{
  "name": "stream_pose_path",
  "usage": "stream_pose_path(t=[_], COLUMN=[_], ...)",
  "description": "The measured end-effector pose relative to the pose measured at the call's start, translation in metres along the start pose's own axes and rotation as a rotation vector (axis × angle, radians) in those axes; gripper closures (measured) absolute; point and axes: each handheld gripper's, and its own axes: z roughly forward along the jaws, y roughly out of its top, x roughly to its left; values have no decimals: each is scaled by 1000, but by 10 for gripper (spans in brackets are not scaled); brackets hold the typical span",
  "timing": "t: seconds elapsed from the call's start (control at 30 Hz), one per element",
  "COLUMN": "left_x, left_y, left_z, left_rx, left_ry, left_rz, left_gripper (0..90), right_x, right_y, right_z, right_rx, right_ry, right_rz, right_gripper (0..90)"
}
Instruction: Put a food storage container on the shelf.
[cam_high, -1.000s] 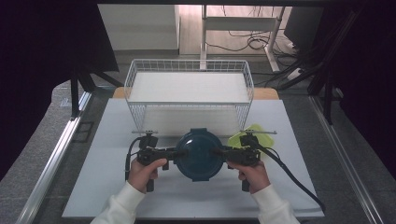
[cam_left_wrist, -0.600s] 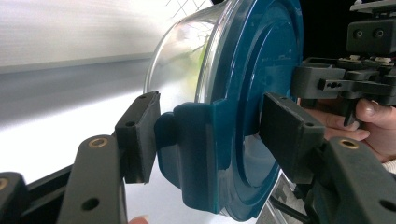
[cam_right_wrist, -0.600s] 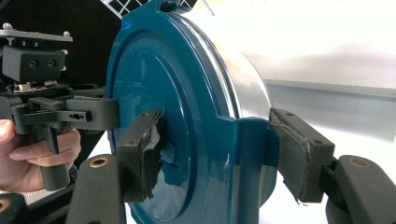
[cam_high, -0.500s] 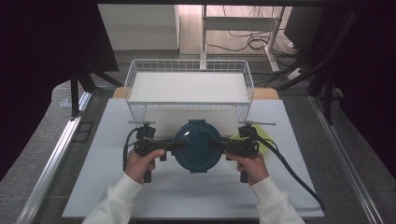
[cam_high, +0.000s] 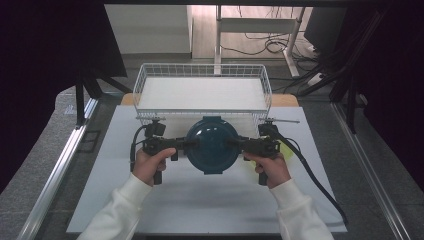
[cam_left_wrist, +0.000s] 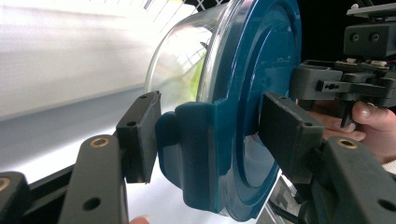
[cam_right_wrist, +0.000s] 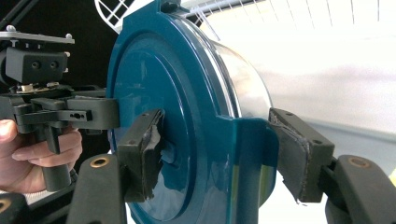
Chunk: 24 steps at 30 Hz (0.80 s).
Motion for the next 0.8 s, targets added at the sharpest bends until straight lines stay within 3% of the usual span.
stream_pose_path(t=[0.8], left_x=[-15], left_y=[44], left_z=[-15], left_rx=[-17], left_ry=[12], left_rz=[50], left_gripper=[407], right_x=[12], right_y=[40], right_z=[-6], right_rx=[-38], right_ry=[27], right_rz=[-23], right_gripper=[378])
